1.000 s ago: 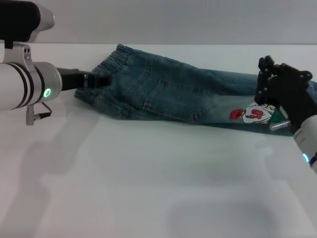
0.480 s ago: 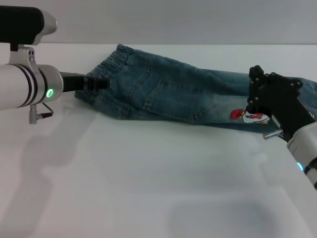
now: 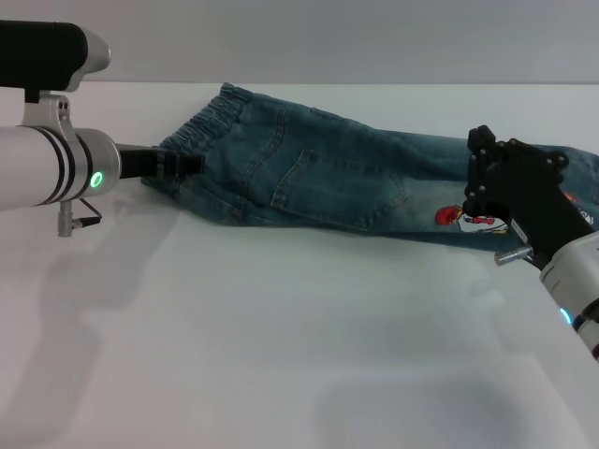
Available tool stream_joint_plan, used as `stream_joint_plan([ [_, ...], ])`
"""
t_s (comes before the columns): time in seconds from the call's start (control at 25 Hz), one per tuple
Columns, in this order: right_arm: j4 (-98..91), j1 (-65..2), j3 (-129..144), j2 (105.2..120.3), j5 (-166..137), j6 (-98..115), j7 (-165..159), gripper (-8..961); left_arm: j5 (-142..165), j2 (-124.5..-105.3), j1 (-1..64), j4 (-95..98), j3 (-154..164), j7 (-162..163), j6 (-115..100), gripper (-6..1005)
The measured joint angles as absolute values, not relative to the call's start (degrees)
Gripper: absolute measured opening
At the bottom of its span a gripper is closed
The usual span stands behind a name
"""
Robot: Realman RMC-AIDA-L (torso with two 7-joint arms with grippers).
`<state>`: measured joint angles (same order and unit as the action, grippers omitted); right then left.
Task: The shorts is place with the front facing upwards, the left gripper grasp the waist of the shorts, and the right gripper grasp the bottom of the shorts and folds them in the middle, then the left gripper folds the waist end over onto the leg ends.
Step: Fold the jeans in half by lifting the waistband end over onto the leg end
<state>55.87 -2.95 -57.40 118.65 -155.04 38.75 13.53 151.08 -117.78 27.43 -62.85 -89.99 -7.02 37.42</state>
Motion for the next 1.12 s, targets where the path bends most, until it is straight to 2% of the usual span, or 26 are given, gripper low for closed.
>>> stream_joint_plan([
  [0.68,57.28,-2.51,-57.79,118.65,-154.95,38.02,13.53,9,148.38,-117.93,29.12,-58.86,-90.51,-7.29,36.85,850],
  [1.08,59.34,-1.00,-58.06,118.57,-154.98,37.58,13.54,14,146.84,-118.03,26.69,-59.05,-89.44,-7.65,32.97,725],
  [1.12,59.55,-0.96,-58.13,118.56,-154.98,37.34,13.54,14,146.84,-118.03,26.69,-59.05,-89.44,-7.65,32.97,660],
])
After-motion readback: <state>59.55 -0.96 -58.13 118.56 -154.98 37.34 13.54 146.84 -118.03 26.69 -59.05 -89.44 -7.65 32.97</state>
